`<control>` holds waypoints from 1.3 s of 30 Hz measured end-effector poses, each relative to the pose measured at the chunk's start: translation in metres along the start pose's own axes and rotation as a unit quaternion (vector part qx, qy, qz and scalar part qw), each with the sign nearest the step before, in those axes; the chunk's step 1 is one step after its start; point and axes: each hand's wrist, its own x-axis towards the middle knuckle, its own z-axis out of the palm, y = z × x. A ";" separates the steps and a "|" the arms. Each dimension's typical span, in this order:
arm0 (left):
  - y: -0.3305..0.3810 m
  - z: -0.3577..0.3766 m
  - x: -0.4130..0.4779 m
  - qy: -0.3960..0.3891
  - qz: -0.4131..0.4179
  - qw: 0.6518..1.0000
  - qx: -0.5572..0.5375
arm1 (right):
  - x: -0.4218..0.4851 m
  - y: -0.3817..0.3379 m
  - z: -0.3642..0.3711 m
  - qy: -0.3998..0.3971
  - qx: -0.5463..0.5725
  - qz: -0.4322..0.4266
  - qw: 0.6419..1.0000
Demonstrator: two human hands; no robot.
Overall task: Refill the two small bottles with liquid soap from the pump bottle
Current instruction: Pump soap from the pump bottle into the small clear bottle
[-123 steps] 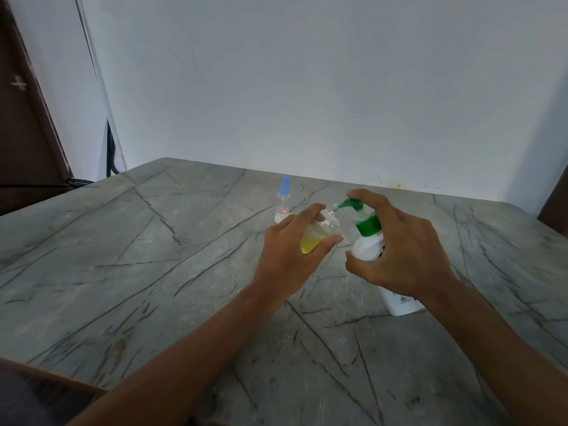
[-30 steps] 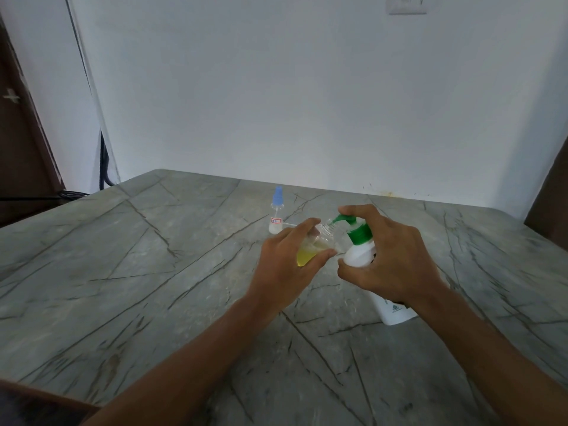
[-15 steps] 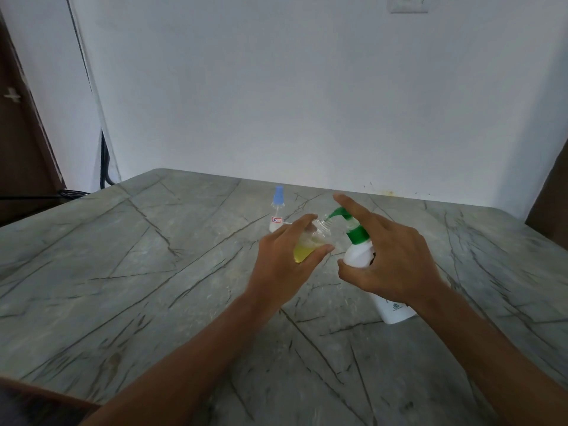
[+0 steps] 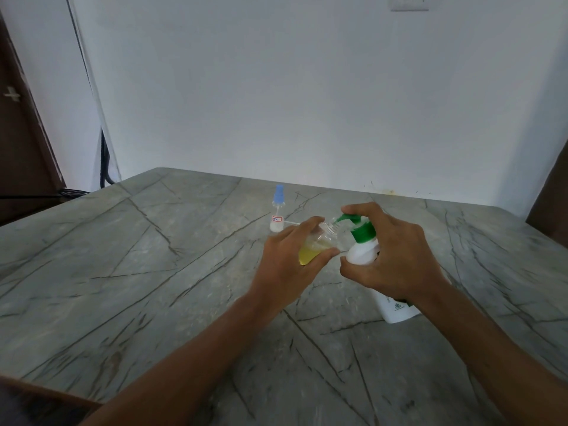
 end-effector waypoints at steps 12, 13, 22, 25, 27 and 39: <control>-0.003 -0.005 0.003 0.031 0.007 0.999 0.016 | -0.002 -0.003 0.000 -0.005 -0.060 -0.008 0.998; -0.004 -0.006 0.004 0.033 0.009 0.999 0.025 | -0.001 -0.003 0.000 -0.007 -0.063 -0.006 0.998; -0.004 -0.005 0.004 0.031 0.022 0.999 0.028 | 0.001 -0.006 -0.002 0.000 -0.035 -0.001 0.999; -0.004 -0.003 0.002 0.022 0.035 0.999 0.032 | 0.000 -0.006 -0.002 0.006 -0.022 0.004 1.000; -0.004 -0.002 0.001 0.019 0.036 0.999 0.027 | 0.000 -0.006 -0.002 0.010 -0.018 0.007 1.000; -0.003 -0.004 0.003 0.032 0.015 0.999 0.017 | -0.002 -0.004 -0.001 0.006 -0.054 -0.006 0.999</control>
